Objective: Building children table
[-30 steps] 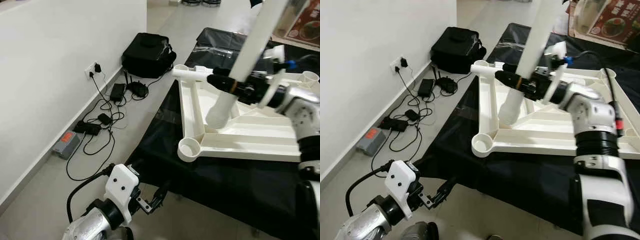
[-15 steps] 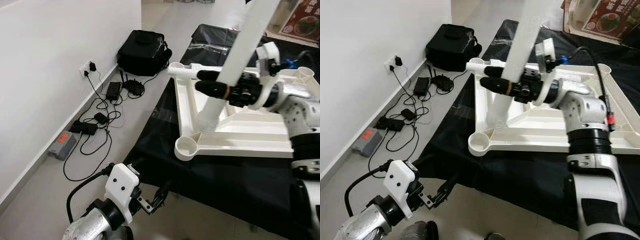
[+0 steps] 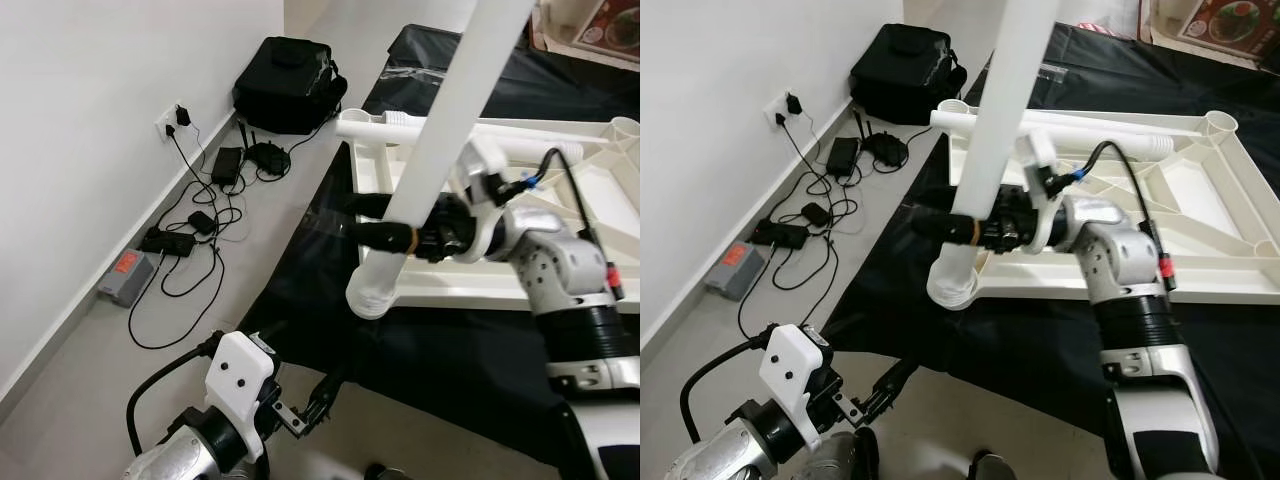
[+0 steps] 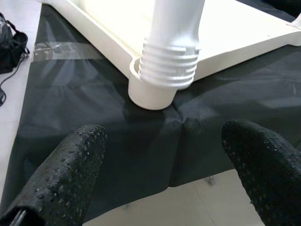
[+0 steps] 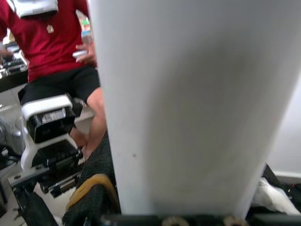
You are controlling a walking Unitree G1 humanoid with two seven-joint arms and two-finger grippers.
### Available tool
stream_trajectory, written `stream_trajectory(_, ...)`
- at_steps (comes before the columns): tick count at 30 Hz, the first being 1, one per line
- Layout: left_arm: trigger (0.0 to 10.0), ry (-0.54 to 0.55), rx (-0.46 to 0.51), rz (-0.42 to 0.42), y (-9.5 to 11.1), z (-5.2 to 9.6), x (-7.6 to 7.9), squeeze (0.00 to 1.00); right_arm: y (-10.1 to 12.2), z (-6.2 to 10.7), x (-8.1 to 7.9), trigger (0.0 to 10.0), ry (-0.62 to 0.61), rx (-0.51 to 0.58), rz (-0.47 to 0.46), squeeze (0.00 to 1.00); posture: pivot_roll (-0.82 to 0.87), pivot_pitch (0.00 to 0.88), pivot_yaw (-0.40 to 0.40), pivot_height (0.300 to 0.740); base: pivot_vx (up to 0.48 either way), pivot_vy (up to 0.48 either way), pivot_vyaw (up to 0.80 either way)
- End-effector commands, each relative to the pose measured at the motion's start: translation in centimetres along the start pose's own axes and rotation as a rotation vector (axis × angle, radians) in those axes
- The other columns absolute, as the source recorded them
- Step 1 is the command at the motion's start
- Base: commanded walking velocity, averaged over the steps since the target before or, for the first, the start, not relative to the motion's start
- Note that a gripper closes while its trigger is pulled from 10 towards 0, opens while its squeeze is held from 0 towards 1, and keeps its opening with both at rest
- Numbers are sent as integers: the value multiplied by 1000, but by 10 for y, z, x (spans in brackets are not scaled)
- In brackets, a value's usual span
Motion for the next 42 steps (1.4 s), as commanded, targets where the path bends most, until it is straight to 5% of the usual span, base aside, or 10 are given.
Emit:
stream_trajectory(1,10000,-7,-21,8,-3,3,2,0,2,-4,-4,10000,30,6,32,0,189,277,-35,740,0,0,0)
stream_trajectory(12,10000,-16,-34,2,-4,5,5,0,30,-7,5,10000,48,39,138,0,200,261,-36,740,0,0,0)
stream_trajectory(27,10000,-27,-42,6,0,12,13,0,20,-8,8,10000,194,-88,194,0,232,289,-37,740,0,0,0)
stream_trajectory(42,10000,-30,-37,13,6,16,19,0,20,-4,15,10000,174,-91,204,0,241,324,-43,740,0,0,0)
Point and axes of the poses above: a point about 5 cm out from each wrist's last joint towards the gripper, its own z axis pointing back from the gripper into the wrist, its own y axis along the axis of the wrist's last joint, x = y × z, the point moved 4 cm from there along -z, pointing out of the wrist towards the gripper, and after that the axes turned 14 degrees about z, right-handed, at the moved point
